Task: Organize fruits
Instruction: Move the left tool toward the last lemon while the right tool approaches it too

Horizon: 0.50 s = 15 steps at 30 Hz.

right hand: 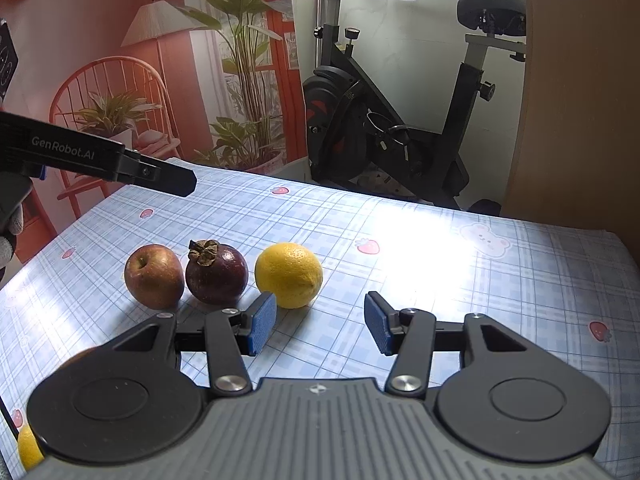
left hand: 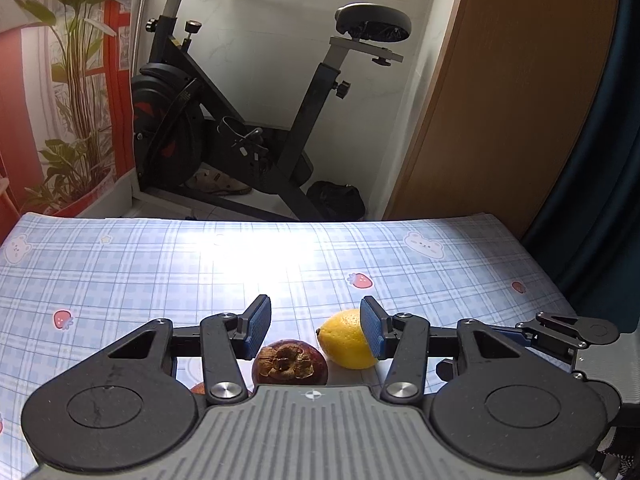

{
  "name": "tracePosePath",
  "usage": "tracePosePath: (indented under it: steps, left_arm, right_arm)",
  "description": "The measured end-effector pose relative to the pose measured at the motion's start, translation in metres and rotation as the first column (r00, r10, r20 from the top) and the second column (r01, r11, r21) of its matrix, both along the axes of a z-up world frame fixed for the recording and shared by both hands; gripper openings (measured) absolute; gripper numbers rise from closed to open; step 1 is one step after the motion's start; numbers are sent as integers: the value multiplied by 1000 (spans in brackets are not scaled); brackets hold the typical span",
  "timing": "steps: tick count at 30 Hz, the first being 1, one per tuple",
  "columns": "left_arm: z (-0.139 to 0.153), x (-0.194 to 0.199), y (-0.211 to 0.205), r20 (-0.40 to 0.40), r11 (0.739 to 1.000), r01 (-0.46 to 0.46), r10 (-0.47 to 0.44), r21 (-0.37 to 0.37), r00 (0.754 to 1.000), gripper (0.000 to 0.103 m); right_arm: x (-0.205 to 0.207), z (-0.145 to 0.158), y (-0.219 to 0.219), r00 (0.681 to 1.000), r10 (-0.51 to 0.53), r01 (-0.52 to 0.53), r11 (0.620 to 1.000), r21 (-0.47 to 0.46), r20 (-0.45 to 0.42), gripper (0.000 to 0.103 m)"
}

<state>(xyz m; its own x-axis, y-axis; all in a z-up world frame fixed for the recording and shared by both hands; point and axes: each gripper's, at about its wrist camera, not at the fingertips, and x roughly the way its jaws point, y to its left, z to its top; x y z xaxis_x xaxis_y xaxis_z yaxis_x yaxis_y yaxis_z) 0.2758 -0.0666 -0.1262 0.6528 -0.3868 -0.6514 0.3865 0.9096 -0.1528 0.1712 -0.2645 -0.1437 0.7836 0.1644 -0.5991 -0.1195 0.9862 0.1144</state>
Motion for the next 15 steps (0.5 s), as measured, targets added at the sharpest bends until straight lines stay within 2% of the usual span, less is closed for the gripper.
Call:
tracePosePath:
  steps: [6,11,15]
  left_arm:
    - [-20,33,-6,-95,1000,-3,0,-29,995,52]
    - [-32,47,-6,-134,999,-8,2,-40,991,52]
    - [-41,52,-5,-173,998,-9,-2,-63,985,52]
  right_arm:
    - [28,-16,6,998,57,-58,998,-34,-32,53]
    - [48,-23,16,994,107,-109,992,-59,-36,54]
    - [60,-30,25,988,145,-149,986,-82,-47,60]
